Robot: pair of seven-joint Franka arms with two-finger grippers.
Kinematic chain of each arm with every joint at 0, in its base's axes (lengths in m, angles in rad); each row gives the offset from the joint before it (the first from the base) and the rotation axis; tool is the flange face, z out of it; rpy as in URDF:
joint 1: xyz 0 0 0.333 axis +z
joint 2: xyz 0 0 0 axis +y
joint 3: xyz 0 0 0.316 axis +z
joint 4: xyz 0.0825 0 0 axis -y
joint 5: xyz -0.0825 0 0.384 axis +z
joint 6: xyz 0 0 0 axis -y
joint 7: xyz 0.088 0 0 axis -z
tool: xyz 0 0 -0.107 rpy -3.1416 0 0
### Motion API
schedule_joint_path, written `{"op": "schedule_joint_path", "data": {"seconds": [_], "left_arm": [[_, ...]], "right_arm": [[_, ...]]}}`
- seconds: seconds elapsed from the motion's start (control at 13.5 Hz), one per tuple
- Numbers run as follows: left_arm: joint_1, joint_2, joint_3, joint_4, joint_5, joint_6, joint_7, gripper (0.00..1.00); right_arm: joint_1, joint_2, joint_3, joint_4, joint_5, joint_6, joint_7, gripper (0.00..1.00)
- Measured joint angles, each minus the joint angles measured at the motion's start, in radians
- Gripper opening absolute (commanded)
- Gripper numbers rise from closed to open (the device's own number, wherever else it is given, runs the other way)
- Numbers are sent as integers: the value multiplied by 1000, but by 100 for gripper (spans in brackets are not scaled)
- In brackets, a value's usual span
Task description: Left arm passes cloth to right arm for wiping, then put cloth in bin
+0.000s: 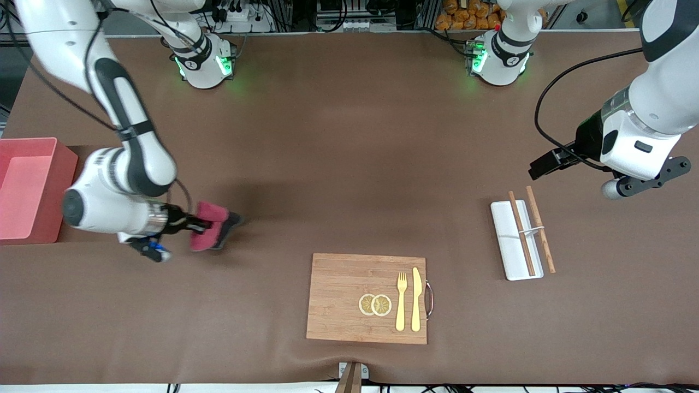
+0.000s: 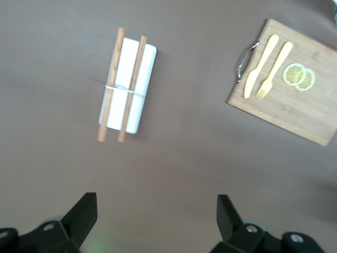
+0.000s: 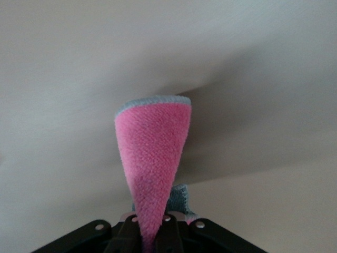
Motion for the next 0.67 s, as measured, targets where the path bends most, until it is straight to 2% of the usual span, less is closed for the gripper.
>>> {"op": "schedule_joint_path", "data": {"seconds": [0.22,0.3,0.52,0.67], "left_arm": [[-1,-14,6,0,74,-4,88,100],[-9,-32,32,0,79,-12,147,100],[-83,-98,214,-10,56,-63,312,100],[-101,-137,297,-50,15,-69,381,100]], "right_arm": [[-160,-1,0,7,-141,-12,-234,0],[-200,-3,0,15,-197,-12,-291,0],[-275,-10,1,61,-360,-12,-420,0],[-284,-14,3,70,-414,-13,-435,0]]}}
